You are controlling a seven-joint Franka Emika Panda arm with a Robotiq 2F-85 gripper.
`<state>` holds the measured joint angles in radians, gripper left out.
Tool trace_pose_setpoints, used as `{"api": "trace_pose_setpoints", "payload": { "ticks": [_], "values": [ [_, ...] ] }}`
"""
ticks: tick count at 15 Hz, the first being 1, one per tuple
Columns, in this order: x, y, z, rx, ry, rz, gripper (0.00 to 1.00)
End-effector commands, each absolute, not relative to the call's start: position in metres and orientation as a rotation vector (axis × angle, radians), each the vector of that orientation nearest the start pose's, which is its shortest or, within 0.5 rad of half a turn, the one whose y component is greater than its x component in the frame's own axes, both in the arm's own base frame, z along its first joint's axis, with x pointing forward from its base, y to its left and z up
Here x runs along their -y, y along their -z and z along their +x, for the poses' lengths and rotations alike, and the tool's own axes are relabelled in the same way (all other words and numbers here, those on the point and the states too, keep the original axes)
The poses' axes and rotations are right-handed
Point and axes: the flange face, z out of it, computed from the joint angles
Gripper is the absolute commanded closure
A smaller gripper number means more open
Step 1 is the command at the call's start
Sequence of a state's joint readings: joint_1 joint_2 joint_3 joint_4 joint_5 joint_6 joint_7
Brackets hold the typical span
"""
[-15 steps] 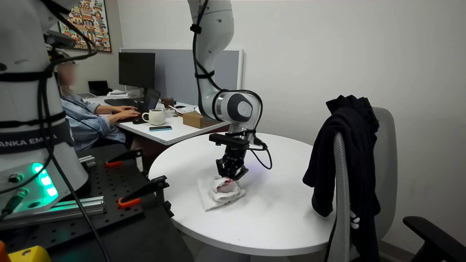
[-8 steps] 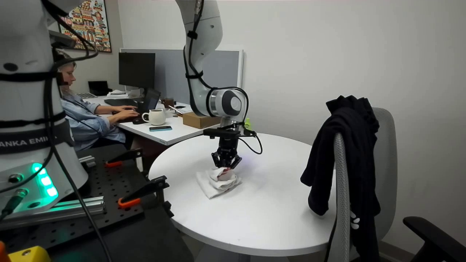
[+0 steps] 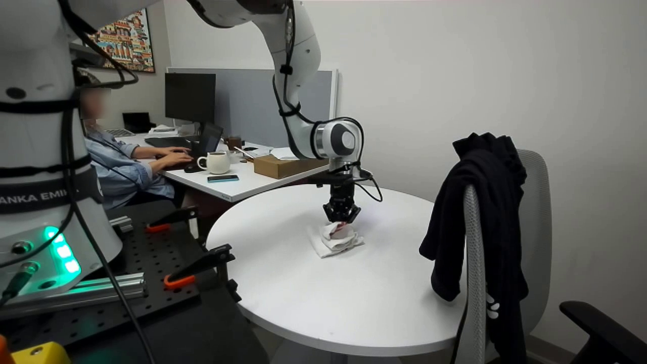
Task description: Use the towel to wipe the table then unfold it.
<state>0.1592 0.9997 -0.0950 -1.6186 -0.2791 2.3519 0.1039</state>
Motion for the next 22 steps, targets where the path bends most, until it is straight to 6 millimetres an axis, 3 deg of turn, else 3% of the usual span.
{"api": "trace_pose_setpoints", "payload": {
  "ticks": [1, 4, 5, 7, 11, 14, 18, 22],
  "values": [
    [-0.013, -0.002, 0.677, 0.158, -0.301, -3.389, 0.97],
    [0.009, -0.006, 0.702, 0.024, -0.251, -3.358, 0.96],
    [0.014, -0.006, 0.707, 0.006, -0.25, -3.346, 0.62],
    [0.02, -0.006, 0.711, -0.045, -0.249, -3.312, 0.56],
    [0.012, -0.01, 0.711, -0.065, -0.226, -3.256, 0.25],
    [-0.001, -0.024, 0.705, -0.061, -0.189, -3.229, 0.03],
    [-0.011, -0.058, 0.702, -0.059, -0.068, -3.208, 0.0],
    [-0.005, -0.093, 0.691, -0.071, 0.032, -3.186, 0.0]
  ]
}}
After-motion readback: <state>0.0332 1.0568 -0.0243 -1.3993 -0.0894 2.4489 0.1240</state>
